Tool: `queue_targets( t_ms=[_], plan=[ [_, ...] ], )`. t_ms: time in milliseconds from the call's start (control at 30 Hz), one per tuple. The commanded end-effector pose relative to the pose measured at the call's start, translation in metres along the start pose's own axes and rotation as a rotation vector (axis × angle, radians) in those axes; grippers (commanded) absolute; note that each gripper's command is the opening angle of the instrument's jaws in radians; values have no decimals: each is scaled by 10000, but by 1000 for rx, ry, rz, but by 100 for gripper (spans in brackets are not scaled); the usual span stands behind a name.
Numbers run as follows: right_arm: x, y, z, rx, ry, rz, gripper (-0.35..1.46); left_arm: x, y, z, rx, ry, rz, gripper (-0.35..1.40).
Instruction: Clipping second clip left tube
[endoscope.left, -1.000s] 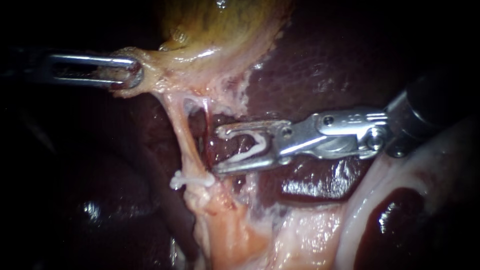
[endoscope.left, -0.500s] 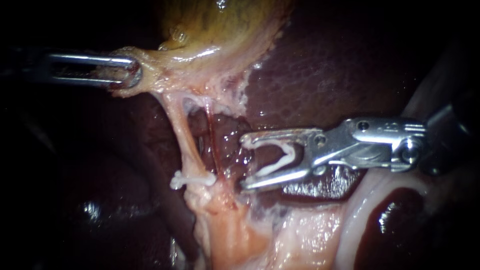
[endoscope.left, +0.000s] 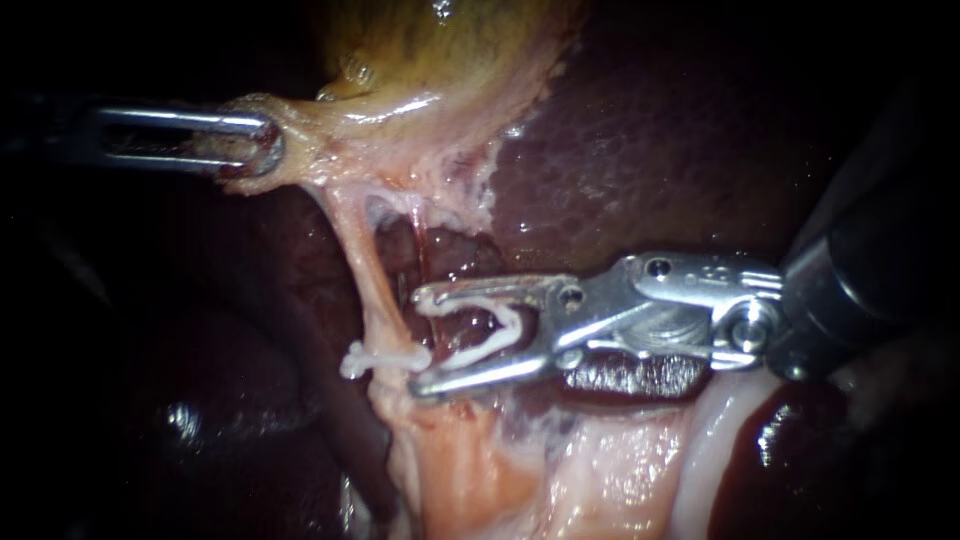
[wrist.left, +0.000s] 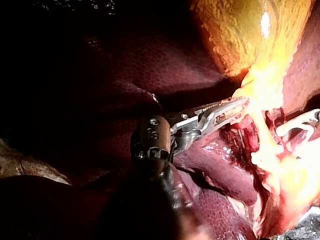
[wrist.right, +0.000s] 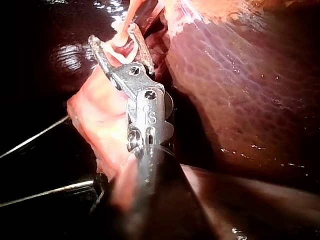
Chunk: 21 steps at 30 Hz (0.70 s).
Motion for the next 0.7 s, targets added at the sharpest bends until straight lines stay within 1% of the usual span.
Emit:
queue_targets(
  t_ms=[33,200,267,333,433,533,700],
  plan=[
    [-3,3,2,-1,-2,-3,47,0,0,0,1,0,0,-35],
    [-15,18,3,-16,-52,-5,46,0,0,0,1,0,0,-35],
    [-19,25,2,-22,-61,-5,45,0,0,0,1,0,0,-35],
    [-21,31,2,-30,-60,-6,46,0,0,0,1,0,0,-35],
    [-20,36,7,-33,-59,1,46,0,0,0,1,0,0,-35],
    [-16,37,18,-41,-60,2,48,0,0,0,1,0,0,-35],
    [-9,37,39,-14,-38,25,48,0,0,0,1,1,0,-35]
  ],
)
